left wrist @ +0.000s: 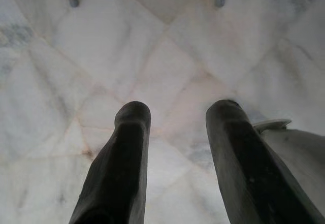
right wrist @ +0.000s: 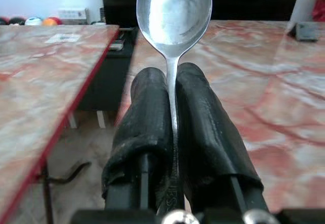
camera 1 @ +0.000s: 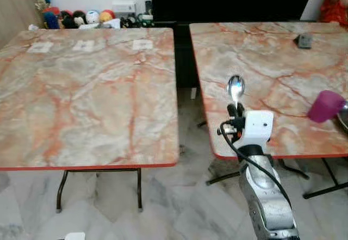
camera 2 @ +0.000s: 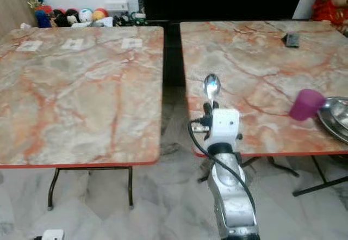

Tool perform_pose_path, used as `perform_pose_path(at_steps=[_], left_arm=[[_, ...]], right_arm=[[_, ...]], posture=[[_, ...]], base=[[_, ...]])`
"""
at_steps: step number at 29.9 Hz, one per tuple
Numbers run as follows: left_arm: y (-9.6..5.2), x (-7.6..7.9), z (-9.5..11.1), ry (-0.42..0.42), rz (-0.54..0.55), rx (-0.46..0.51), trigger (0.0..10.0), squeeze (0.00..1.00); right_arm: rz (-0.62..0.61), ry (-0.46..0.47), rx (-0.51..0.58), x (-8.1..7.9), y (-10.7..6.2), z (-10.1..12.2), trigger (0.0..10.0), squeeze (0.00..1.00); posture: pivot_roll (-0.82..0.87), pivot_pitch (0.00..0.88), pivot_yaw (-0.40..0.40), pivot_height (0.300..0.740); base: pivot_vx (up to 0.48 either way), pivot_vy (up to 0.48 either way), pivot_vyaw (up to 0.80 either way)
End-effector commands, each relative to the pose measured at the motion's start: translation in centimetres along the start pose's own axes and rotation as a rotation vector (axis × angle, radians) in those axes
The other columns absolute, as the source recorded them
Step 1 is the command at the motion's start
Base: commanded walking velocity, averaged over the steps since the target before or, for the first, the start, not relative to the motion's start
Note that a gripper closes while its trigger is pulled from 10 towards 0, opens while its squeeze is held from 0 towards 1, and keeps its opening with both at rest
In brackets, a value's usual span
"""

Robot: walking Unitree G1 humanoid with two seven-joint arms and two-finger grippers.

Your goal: Setting the table

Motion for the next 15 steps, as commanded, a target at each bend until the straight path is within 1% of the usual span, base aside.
perform_pose_path(at_steps=[1,7,15], left_arm=[[-0.24,0.27,-1.22,0.01,-0.007,-0.038,10.0,0.0],[-0.24,0.22,-1.24,0.009,-0.005,-0.039,10.0,0.0],[-0.24,0.19,-1.21,0.01,-0.006,-0.039,10.0,0.0]], right_arm=[[-0.019,-0.004,-0.003,0.41,-0.11,-0.12,10.0,0.0],[-0.023,-0.005,0.002,0.41,-0.03,-0.02,10.0,0.0],[-0.041,-0.011,0.011,0.87,0.15,0.16,10.0,0.0]], posture=[[-0.02,0.146,0.037,0.74],[-0.02,0.153,0.038,0.74],[-0.02,0.159,0.041,0.74]], base=[[0.0,-0.394,0.0],[0.0,-0.394,0.0],[0.0,-0.393,0.0]])
Point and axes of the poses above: a point about 5 cm out from each wrist's last joint towards the gripper, its own y axis pointing out of the wrist towards the gripper, its own z axis along the axis of the wrist's last joint, x = y × z, the point moved 3 cm from there along y, pointing out of the wrist towards the gripper
